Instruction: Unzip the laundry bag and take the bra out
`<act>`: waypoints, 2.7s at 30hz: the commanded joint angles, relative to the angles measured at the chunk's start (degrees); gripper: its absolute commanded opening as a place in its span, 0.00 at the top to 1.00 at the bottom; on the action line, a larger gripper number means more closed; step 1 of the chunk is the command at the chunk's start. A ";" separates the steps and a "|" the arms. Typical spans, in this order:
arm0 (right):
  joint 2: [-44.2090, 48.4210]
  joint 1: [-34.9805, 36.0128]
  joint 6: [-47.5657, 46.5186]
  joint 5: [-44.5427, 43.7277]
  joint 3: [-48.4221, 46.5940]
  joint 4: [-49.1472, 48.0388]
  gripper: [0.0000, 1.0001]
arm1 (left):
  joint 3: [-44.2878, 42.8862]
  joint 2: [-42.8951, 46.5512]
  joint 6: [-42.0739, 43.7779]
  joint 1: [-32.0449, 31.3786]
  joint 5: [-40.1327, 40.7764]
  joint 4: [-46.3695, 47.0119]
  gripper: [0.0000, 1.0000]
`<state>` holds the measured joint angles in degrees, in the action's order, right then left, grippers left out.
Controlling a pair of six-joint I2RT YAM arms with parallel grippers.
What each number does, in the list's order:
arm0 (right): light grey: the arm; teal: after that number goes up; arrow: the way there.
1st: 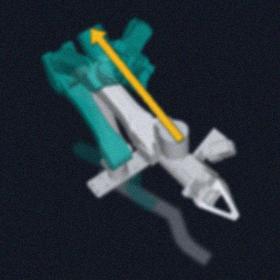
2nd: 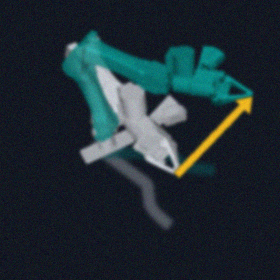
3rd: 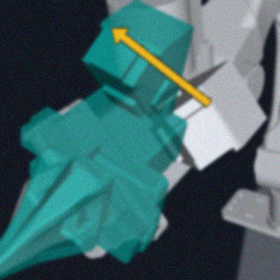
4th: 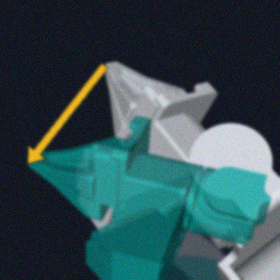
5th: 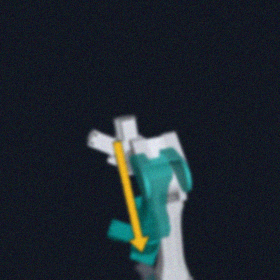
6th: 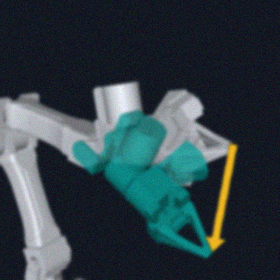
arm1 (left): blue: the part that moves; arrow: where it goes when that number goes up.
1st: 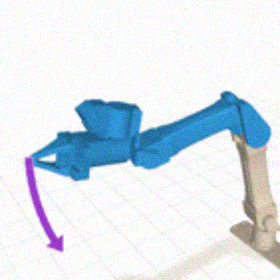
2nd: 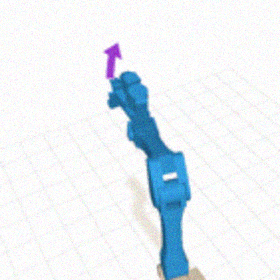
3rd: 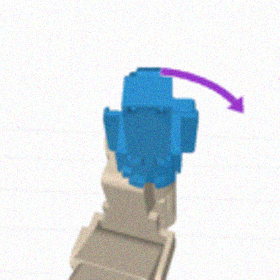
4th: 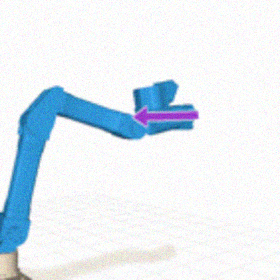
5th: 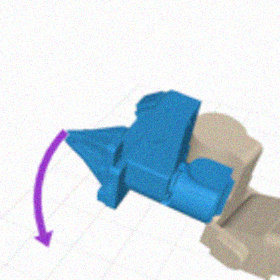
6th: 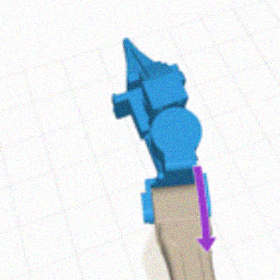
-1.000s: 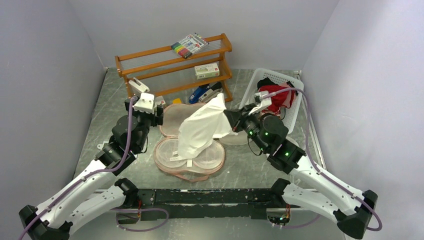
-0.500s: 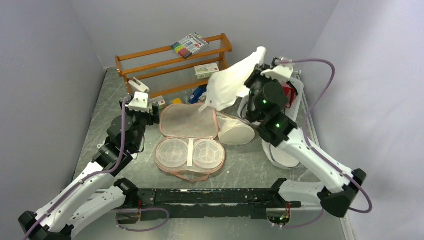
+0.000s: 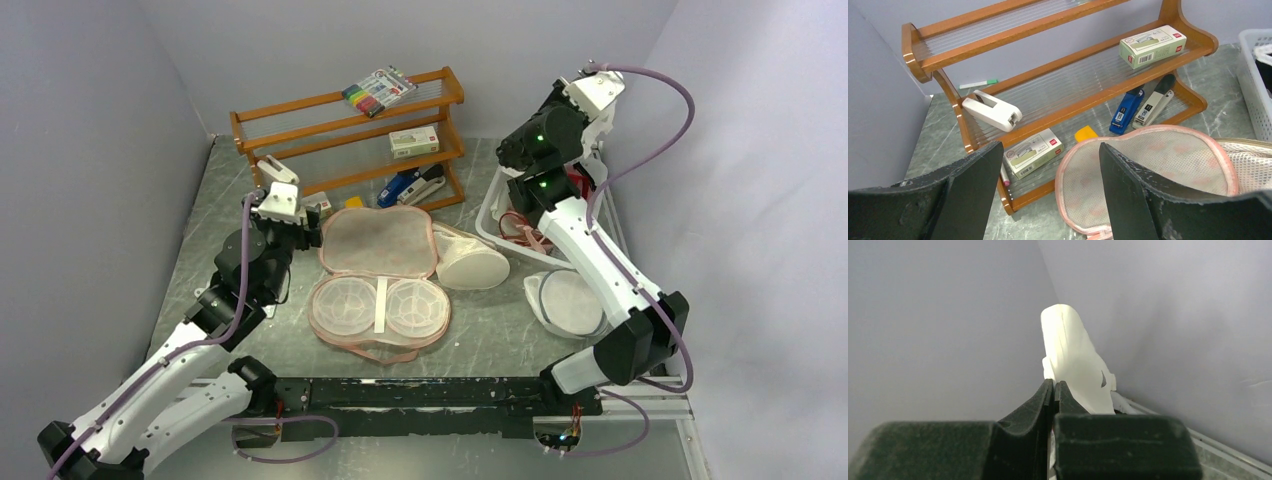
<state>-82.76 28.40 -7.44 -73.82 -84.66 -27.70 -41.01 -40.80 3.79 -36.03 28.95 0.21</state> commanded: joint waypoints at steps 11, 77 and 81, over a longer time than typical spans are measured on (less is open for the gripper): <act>10.19 -2.49 -2.61 -4.40 3.82 3.30 1.00 | -2.17 -0.33 -1.92 1.61 -3.80 0.32 0.18; -17.23 -21.30 51.60 47.04 20.57 40.65 1.00 | -2.65 -2.60 -2.47 2.55 -5.42 -0.62 0.20; -15.03 -18.73 49.78 44.23 20.33 40.77 0.99 | -2.75 -2.71 -2.48 2.59 -5.39 -0.73 0.20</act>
<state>-99.96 7.25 46.76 -29.15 -62.63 12.45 -41.63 -43.57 1.85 -34.04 24.51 -0.38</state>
